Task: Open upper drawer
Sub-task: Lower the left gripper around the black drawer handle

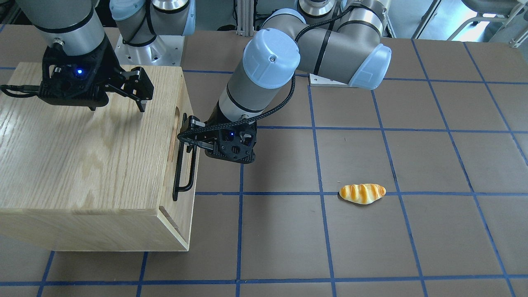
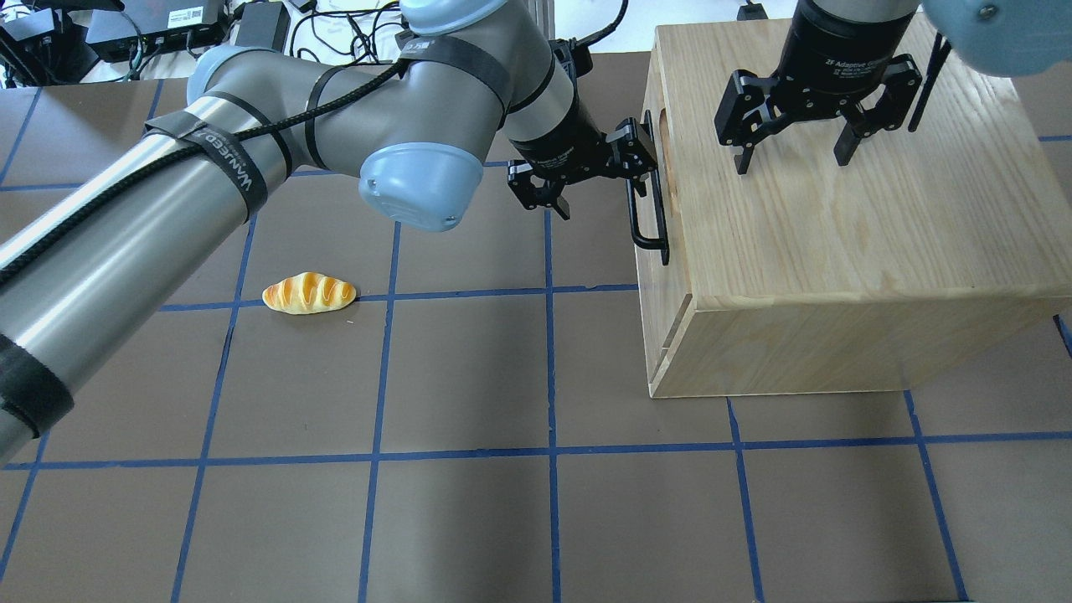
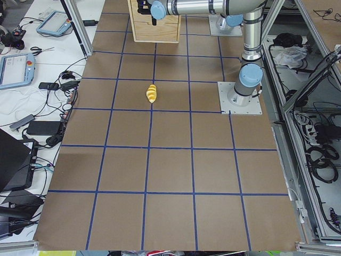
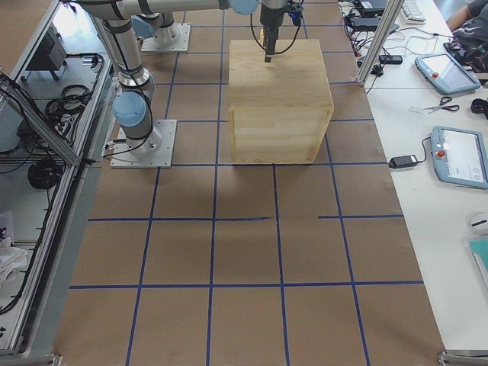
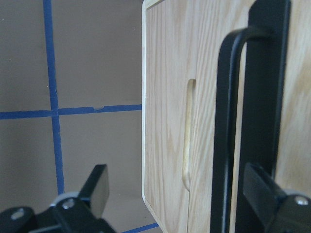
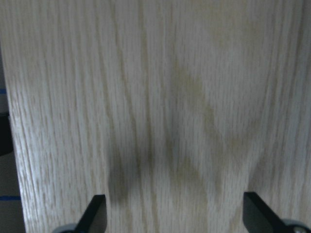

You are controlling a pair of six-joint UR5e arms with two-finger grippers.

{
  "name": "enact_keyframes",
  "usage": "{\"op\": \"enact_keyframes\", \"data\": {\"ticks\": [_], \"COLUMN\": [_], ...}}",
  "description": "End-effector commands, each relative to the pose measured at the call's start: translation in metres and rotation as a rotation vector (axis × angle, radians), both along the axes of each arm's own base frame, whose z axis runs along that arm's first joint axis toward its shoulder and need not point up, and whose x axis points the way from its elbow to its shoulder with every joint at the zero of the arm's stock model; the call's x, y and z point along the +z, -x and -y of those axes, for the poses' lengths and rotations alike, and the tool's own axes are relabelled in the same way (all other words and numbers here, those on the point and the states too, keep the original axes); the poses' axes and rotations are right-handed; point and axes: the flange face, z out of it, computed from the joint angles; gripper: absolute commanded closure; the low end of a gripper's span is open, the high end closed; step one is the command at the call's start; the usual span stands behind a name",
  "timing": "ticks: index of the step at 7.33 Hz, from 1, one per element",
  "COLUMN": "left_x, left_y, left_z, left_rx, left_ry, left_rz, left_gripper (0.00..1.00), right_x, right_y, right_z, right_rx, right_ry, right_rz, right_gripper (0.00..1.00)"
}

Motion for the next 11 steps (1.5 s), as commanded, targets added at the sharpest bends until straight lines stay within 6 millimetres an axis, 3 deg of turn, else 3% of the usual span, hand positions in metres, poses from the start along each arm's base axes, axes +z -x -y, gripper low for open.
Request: {"op": "enact_keyframes", "data": {"ticks": [1, 6, 11], "left_x": [-0.003, -0.001, 0.011], "left_y": [0.000, -0.004, -0.024], "left_z": [-0.001, -0.003, -0.002], "left_rx": [-0.005, -0.027, -0.006], "left_ry": [-0.003, 0.004, -0.015], "left_rz": [0.002, 0.017, 0.026], "left_gripper": [0.00, 0.00, 0.00], "right_x": [0.000, 0.000, 0.000], "right_y": [0.001, 0.000, 0.000], "right_z": [0.000, 0.000, 0.000], "right_rx": [-0.002, 0.000, 0.000], "right_ry": [0.000, 0.000, 0.000], "right_rz": [0.000, 0.000, 0.000], "right_gripper": [0.00, 0.00, 0.00]}}
